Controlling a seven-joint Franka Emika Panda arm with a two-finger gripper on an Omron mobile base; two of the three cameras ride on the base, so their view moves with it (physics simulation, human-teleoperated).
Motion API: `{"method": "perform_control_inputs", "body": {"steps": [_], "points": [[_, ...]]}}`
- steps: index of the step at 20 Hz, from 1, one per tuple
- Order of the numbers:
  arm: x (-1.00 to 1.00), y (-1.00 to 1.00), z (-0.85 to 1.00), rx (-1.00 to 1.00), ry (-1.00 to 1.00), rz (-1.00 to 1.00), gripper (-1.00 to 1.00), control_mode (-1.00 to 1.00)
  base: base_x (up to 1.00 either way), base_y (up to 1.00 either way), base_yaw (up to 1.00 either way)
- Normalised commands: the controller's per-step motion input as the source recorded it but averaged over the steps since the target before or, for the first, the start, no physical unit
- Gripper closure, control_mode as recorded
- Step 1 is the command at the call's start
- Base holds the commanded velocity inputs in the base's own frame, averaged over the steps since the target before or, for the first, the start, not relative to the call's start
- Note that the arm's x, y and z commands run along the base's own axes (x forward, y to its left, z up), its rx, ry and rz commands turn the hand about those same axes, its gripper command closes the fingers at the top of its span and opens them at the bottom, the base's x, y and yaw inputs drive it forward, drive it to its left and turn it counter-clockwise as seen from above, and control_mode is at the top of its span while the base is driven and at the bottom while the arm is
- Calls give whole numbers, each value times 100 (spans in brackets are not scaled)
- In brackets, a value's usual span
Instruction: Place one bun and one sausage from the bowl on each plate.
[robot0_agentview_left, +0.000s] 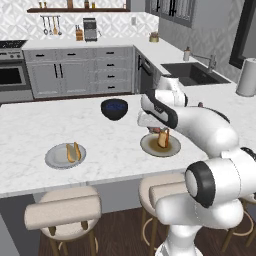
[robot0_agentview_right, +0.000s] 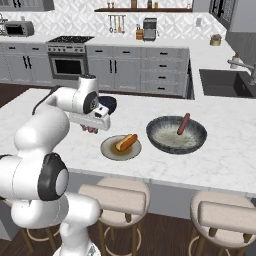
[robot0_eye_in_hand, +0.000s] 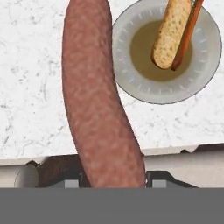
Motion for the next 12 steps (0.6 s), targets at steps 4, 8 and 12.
{"method": "perform_control_inputs", "body": {"steps": [4, 8, 12], "points": [[-17, 100, 2, 9, 2, 24, 100, -100, 0, 0, 0], [-6, 100, 1, 2, 5, 24, 100, -100, 0, 0, 0], [-11, 100, 0, 1, 0, 23, 100, -100, 0, 0, 0]]}}
